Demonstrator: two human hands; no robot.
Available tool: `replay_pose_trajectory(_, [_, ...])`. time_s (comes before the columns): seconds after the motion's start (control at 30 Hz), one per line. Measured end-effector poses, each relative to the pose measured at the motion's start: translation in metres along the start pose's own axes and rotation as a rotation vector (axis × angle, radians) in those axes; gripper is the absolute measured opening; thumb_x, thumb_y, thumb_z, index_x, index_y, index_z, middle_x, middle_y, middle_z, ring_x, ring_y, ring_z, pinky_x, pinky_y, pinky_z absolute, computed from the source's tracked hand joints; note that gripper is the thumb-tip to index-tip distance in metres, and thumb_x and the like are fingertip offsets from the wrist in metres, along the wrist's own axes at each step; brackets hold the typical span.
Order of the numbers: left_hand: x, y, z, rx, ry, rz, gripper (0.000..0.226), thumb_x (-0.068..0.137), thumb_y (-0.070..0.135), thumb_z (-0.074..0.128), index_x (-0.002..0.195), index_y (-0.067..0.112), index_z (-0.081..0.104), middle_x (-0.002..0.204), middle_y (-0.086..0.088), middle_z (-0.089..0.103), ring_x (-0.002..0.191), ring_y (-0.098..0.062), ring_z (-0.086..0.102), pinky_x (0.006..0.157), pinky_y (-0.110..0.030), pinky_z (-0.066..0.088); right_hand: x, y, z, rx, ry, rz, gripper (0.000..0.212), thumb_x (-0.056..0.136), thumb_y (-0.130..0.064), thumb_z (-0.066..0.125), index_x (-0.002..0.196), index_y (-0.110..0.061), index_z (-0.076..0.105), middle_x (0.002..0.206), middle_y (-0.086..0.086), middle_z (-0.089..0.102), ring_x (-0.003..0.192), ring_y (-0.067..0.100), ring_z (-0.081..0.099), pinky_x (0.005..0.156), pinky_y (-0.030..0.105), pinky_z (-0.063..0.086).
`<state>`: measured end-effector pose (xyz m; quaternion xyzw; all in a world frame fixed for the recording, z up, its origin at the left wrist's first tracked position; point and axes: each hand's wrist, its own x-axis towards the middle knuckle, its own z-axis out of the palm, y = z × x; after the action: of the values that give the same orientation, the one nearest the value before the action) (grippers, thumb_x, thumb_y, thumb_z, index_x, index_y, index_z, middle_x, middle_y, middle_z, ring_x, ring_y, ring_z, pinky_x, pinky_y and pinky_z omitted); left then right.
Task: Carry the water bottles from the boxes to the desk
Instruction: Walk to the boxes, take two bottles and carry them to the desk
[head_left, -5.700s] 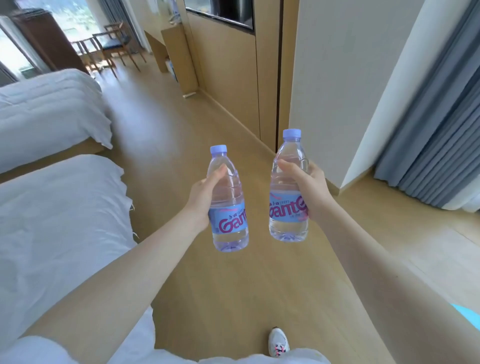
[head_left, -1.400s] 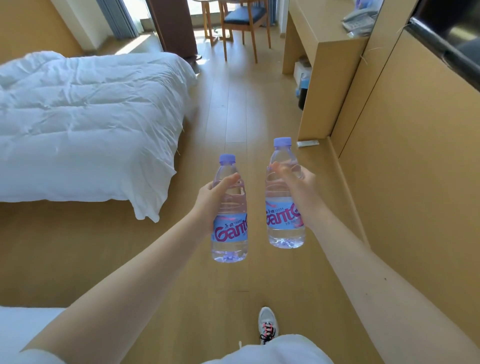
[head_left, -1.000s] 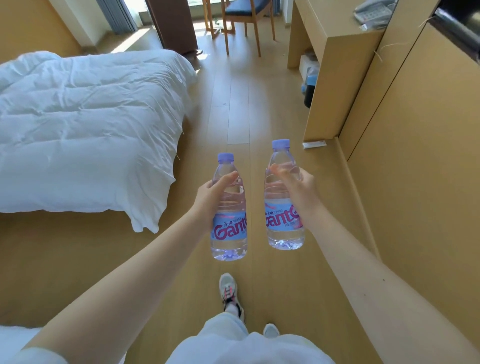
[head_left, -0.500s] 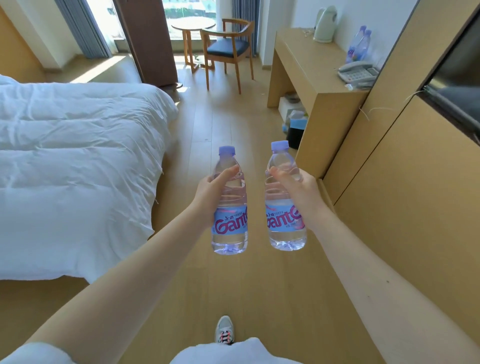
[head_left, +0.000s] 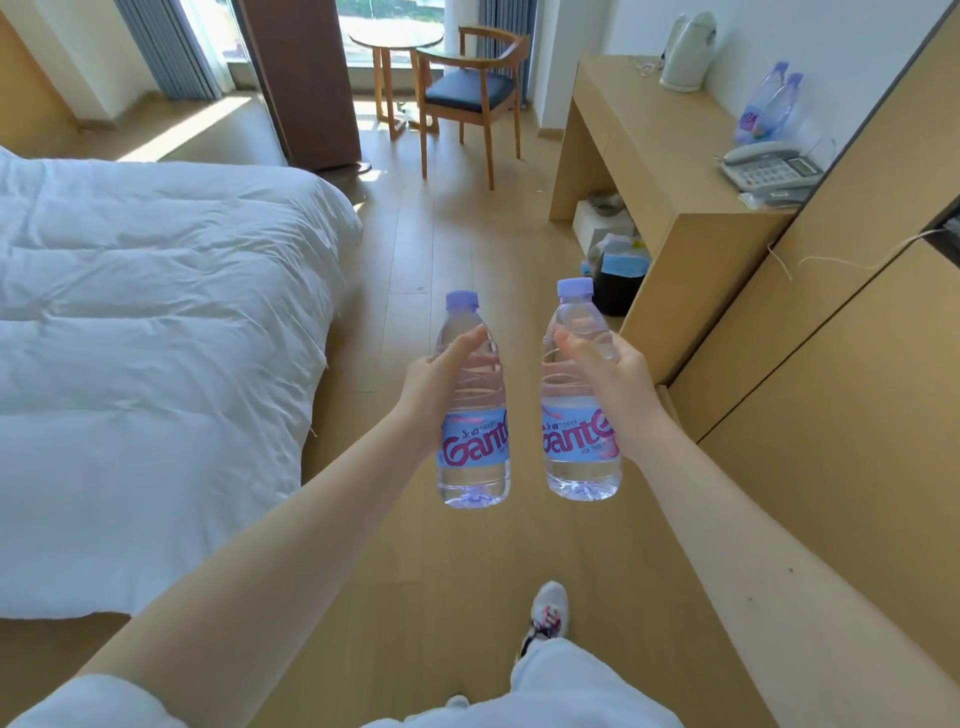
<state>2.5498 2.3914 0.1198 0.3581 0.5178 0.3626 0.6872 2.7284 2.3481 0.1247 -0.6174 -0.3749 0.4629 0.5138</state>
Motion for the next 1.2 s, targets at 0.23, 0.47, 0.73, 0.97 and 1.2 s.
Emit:
replay_pose_trajectory(0.23, [0.085,0.035,0.022,-0.014,0.067,0.004,0.035,0.085,0.040,0.066,0.094,0.006,0.070,0.090,-0.012,0.074,0.070,-0.024,0.071,0.064,-0.029,0.057,0.105,-0.010,-0.005,0.028,-0.078,0.006,0.047,0.079,-0.040,0.075,0.112,-0.010,0.061,0.099,0.008,0.073,0.083,0.025,0.074,0.082,0.045,0.059])
replay_pose_trajectory(0.47, [0.171,0.083,0.079,0.034,0.075,0.012,0.034,0.085,0.038,0.067,0.096,0.006,0.070,0.088,-0.012,0.074,0.069,-0.025,0.070,0.061,-0.029,0.057,0.217,-0.040,-0.031,0.088,-0.122,0.031,0.045,0.081,-0.034,0.075,0.114,-0.009,0.059,0.098,0.010,0.074,0.081,0.027,0.074,0.080,0.043,0.059])
replay_pose_trajectory(0.73, [0.256,0.115,0.145,0.082,0.010,0.007,0.027,0.086,0.035,0.066,0.091,0.008,0.069,0.086,-0.012,0.074,0.068,-0.026,0.070,0.063,-0.030,0.058,0.308,-0.065,-0.079,0.176,-0.077,0.026,0.029,0.085,-0.020,0.072,0.103,-0.007,0.054,0.092,0.011,0.070,0.068,0.017,0.073,0.058,0.027,0.056])
replay_pose_trajectory(0.97, [0.321,0.142,0.181,0.085,-0.082,0.015,0.025,0.087,0.034,0.064,0.083,0.010,0.068,0.073,-0.006,0.073,0.059,-0.021,0.069,0.055,-0.026,0.056,0.364,-0.076,-0.108,0.222,-0.028,0.040,0.041,0.087,-0.025,0.071,0.119,-0.006,0.054,0.102,0.014,0.072,0.083,0.025,0.074,0.068,0.031,0.060])
replay_pose_trajectory(1.2, [0.405,0.159,0.213,0.084,-0.166,-0.053,0.062,0.071,0.045,0.073,0.116,0.003,0.065,0.096,-0.016,0.073,0.074,-0.029,0.070,0.064,-0.033,0.057,0.422,-0.083,-0.129,0.244,0.046,0.059,0.031,0.090,-0.018,0.067,0.115,-0.003,0.056,0.094,0.013,0.071,0.070,0.017,0.073,0.054,0.022,0.054])
